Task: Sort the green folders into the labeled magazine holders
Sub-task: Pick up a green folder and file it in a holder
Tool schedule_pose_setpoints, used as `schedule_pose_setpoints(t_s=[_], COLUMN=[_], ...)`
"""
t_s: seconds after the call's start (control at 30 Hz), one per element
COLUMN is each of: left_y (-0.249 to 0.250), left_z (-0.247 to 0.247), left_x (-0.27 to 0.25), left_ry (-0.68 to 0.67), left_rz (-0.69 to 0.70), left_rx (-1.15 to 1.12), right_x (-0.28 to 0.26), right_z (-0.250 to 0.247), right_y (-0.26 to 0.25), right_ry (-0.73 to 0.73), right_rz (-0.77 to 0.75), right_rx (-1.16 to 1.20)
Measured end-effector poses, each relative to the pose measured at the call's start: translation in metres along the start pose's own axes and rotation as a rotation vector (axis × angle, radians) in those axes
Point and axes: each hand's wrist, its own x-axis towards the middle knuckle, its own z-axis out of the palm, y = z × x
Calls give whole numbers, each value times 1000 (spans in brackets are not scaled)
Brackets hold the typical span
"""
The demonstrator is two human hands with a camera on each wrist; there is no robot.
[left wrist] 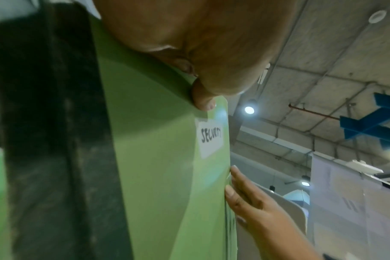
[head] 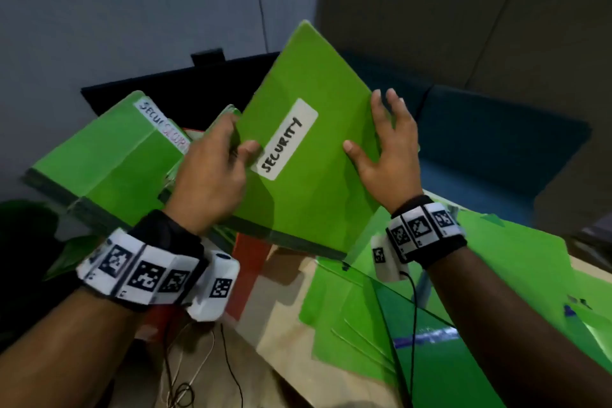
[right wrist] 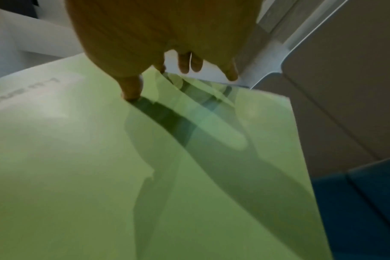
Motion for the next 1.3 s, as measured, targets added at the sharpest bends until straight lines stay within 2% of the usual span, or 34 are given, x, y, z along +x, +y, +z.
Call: schedule_pose_setpoints(t_s=[0.1, 0.27, 0.4, 0.53, 0.67, 0.77, 0.9, 1.03, 1.13, 1.3], left_y=[-13, -40, -54, -61, -70, -77, -91, -121, -149, -188], left_z=[-42, -102, -144, -174, -196, -203, -204, -192, -174, -139], left_x=[8, 3, -17, -48, -72, -80, -80, -68, -50, -19], left_ry=[119, 312, 410, 488, 543, 538, 493, 404, 346, 194], left_rz=[-21, -101, -107, -102, -176, -274, -336, -374, -351, -347], left_rx=[20, 80, 117, 206, 294, 360, 413, 367, 342, 322], right_x=[5, 3, 3, -11, -27, -34, -43, -50, -54, -61], right_z=[35, 96, 135, 162, 189, 206, 227, 239, 244, 256], right_y=[-38, -95, -143, -194, -228, -238, -241, -241, -242, -240], right_ry=[-4, -186, -254, -253, -369, -466, -573, -760, -892, -1011], right_rz=[-66, -213, -300, -339, -396, -416, -436, -293, -151, 4], right_rx=[97, 250, 425, 674, 770, 764, 738, 652, 565, 442])
